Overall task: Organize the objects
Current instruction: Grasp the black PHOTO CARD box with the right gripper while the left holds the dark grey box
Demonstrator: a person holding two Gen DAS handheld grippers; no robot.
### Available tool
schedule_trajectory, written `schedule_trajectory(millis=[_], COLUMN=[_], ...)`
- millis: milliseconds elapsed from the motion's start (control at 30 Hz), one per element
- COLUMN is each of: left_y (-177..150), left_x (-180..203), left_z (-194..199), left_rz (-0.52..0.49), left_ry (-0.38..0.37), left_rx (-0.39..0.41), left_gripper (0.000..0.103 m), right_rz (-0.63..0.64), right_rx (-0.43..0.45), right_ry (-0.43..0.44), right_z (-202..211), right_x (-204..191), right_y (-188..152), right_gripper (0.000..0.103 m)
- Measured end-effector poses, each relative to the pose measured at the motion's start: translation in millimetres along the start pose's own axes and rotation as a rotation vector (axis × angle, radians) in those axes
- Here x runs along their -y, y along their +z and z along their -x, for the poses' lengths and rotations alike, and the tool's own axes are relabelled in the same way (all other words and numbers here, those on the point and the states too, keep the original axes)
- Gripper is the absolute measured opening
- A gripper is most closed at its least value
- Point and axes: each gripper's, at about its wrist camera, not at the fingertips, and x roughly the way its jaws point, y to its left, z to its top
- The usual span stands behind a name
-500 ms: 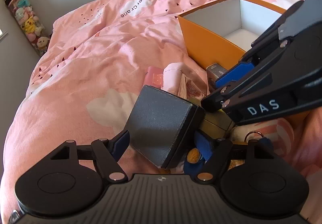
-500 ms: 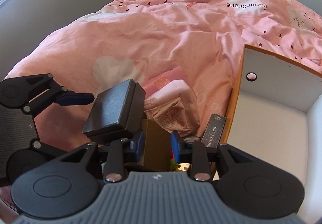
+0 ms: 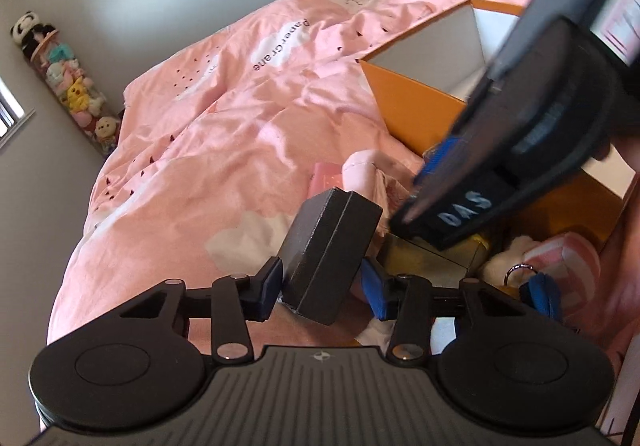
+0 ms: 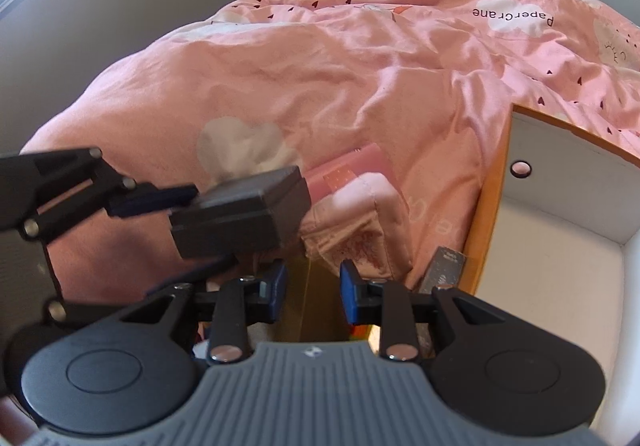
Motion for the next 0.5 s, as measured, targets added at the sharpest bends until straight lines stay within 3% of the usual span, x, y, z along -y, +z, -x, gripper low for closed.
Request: schedule_trajectory(millis=[200,367,500], left_y=[6.7,8.7,5.9], left_x=[3.5,-4.0,-23.8], left_z=[-11.6,-16.3,-9.0], left_rz=[-0.059,0.013,0.16], left_ry=[0.012,-0.02,-0.059], left_rx=[0.004,0.01,-0.01], left_gripper=[0.047,0.041,0.041], right_rz=[0.006,0.06,0.184], right_rx=[0.01,-0.018,-0.091], right_ry=[0.008,-0.065,-0.118], right_z=[-2.9,2.8,8.8], right_x=[-4.1,-1.6,8.7], right_y=[11.1,12.4,11.2], right_gripper=[0.03,0.03,0.032])
